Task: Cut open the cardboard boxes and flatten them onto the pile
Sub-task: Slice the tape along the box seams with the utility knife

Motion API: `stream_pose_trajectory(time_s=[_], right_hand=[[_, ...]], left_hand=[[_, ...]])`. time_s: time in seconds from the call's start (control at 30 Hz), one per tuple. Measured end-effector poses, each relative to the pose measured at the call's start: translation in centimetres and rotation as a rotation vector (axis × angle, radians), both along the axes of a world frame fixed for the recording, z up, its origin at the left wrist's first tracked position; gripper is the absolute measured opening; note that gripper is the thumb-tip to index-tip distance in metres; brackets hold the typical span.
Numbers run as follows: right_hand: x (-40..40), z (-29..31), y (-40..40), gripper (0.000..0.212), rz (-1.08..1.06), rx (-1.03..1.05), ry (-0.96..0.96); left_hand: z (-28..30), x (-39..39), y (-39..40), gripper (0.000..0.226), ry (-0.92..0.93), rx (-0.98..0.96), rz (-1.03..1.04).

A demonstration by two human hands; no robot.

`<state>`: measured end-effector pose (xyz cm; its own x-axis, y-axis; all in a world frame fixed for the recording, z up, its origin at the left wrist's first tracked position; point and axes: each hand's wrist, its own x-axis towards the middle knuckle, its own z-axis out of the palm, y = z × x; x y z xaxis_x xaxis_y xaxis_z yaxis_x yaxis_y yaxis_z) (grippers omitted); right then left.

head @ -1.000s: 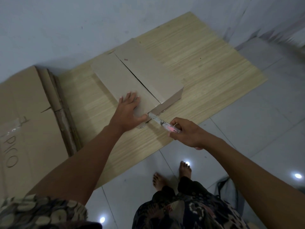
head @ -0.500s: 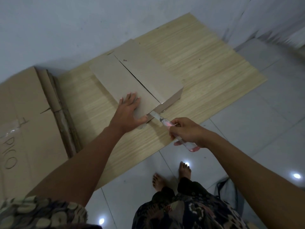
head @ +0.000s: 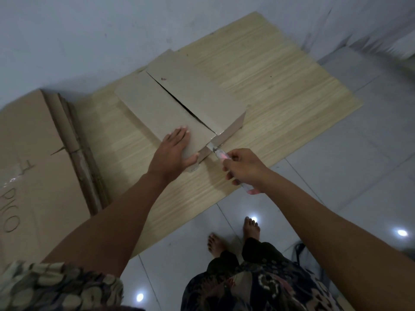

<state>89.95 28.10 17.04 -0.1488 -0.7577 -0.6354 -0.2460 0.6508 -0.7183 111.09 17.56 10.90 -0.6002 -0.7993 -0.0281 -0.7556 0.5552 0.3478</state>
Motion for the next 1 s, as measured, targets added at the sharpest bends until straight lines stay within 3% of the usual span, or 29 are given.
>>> stream_pose_trajectory(time_s=[0.27,0.5,0.63,0.8,1.0], right_hand=[[0.7,-0.3,-0.8,0.043,-0.097,-0.049,-0.046],[-3.4,0.8,-1.1,0.038,0.068,0.019,-0.002],[-3.0,-0.5,-3.0,0.031,0.041,-0.061,-0.079],[-4.3,-1.9,-3.6,0.022,0.037,-0.086,-0.126],[-6.6,-2.6,-4.3,0.027,0.086,-0.111,-0.089]], left_hand=[[-0.9,-0.4,0.1,0.075,0.087,-0.098,0.007],[-0.9,-0.7,0.3,0.074,0.081,-0.15,0.018],[-0.7,-1.1,0.0,0.072,0.097,-0.202,0.05],[0.6,-5.0,-0.3,0.076,-0.022,-0.232,0.183],[-1.2,-5.3,0.3,0.076,-0.171,-0.265,0.192]])
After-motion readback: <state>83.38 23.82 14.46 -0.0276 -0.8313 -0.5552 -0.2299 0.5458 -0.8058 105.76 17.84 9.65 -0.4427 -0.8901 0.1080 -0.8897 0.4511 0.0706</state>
